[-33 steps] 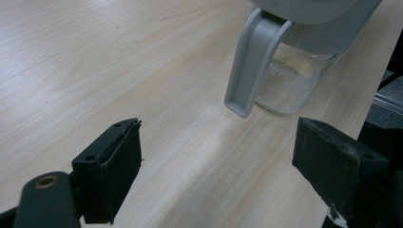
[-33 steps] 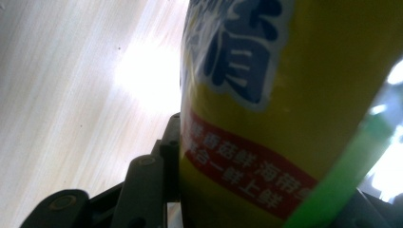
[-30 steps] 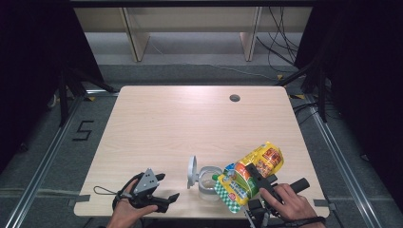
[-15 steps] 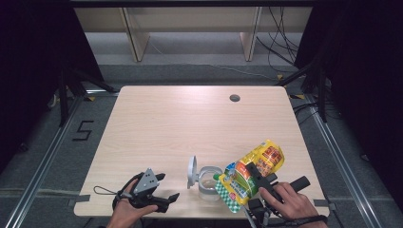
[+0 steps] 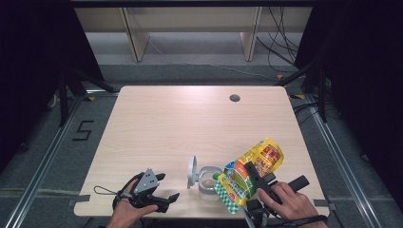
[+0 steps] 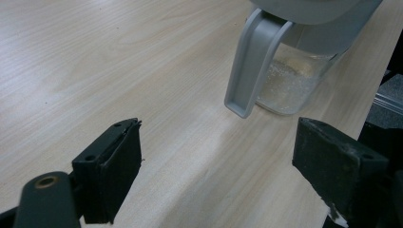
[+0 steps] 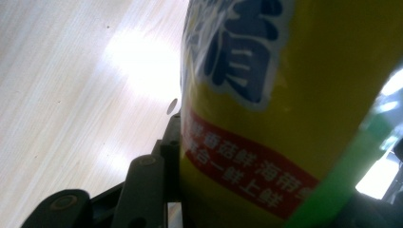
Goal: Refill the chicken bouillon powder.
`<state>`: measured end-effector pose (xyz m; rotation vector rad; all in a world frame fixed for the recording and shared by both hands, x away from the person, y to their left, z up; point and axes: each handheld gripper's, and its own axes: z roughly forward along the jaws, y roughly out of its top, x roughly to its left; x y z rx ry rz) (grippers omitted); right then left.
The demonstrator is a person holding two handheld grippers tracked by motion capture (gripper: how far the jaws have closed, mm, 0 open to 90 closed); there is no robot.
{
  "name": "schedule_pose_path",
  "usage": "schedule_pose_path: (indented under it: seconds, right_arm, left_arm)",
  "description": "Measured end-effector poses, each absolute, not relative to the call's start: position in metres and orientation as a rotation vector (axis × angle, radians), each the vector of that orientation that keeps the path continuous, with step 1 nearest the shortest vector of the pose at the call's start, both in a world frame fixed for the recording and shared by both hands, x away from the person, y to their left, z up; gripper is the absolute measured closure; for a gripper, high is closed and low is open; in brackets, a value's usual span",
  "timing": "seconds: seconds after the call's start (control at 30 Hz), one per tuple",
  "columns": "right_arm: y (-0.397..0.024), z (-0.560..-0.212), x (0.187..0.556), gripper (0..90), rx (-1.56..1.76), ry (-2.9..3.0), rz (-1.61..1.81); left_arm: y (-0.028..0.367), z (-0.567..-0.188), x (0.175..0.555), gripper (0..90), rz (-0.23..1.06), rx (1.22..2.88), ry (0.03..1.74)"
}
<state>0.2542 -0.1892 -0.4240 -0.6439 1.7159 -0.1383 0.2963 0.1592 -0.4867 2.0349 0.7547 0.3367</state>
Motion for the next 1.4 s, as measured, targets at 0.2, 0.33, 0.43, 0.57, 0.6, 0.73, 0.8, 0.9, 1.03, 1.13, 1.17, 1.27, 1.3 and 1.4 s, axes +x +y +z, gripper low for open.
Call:
schedule_pose_path:
  seconds: [0.2,0.33,0.43,0.57,0.6,0.73,0.8,0.9,1.03,1.13,1.17,1.27,1.3,1.4]
  right_arm:
    - [-0.1875,-0.423,0.254,61.1,-0.686,1.702,-0.178]
    - [-0.1872,-0.4225,0.2544,61.1,-0.687,1.7,-0.178]
    - [-0.1866,-0.4229,0.2543,61.1,-0.699,1.693,-0.192]
    - [-0.1864,-0.4236,0.2544,61.1,-0.703,1.697,-0.185]
    - [-0.1867,-0.4237,0.2542,61.1,-0.699,1.697,-0.186]
    - [-0.1868,-0.422,0.2547,61.1,-0.704,1.687,-0.191]
    - [-0.1874,-0.4217,0.255,61.1,-0.702,1.677,-0.19]
    - [-0.1878,-0.4207,0.2548,61.1,-0.695,1.692,-0.202]
    - [-0.1873,-0.4219,0.2556,61.0,-0.71,1.685,-0.2]
    - [-0.1869,-0.4234,0.2562,61.1,-0.717,1.684,-0.206]
    - [-0.1863,-0.423,0.2565,61.1,-0.724,1.682,-0.208]
    - [-0.1853,-0.4226,0.2566,61.1,-0.729,1.675,-0.216]
    - [-0.185,-0.4221,0.2568,61.1,-0.731,1.675,-0.212]
    - [-0.1843,-0.4215,0.2571,61.1,-0.738,1.671,-0.213]
  left_arm:
    - [0.1581,-0.4861,0.2961,15.8,0.336,2.036,0.762]
    - [0.1572,-0.4871,0.2964,15.9,0.327,2.026,0.762]
    - [0.1583,-0.4861,0.2968,15.9,0.339,2.039,0.747]
    - [0.1568,-0.4873,0.2962,15.9,0.326,2.023,0.762]
    - [0.1569,-0.4873,0.2964,15.9,0.326,2.023,0.762]
    - [0.1572,-0.487,0.2964,15.9,0.323,2.026,0.764]
    - [0.1589,-0.4863,0.2973,15.9,0.337,2.054,0.754]
    - [0.1567,-0.4871,0.2963,15.8,0.322,2.025,0.765]
    - [0.1567,-0.4874,0.2964,15.9,0.322,2.026,0.765]
    - [0.1566,-0.4873,0.2963,15.9,0.322,2.026,0.764]
    - [0.1563,-0.4873,0.296,15.8,0.317,2.025,0.768]
    - [0.1566,-0.4876,0.2966,15.9,0.324,2.034,0.768]
    - [0.156,-0.4877,0.2961,15.9,0.323,2.029,0.771]
    - [0.1564,-0.4872,0.2964,15.9,0.322,2.025,0.765]
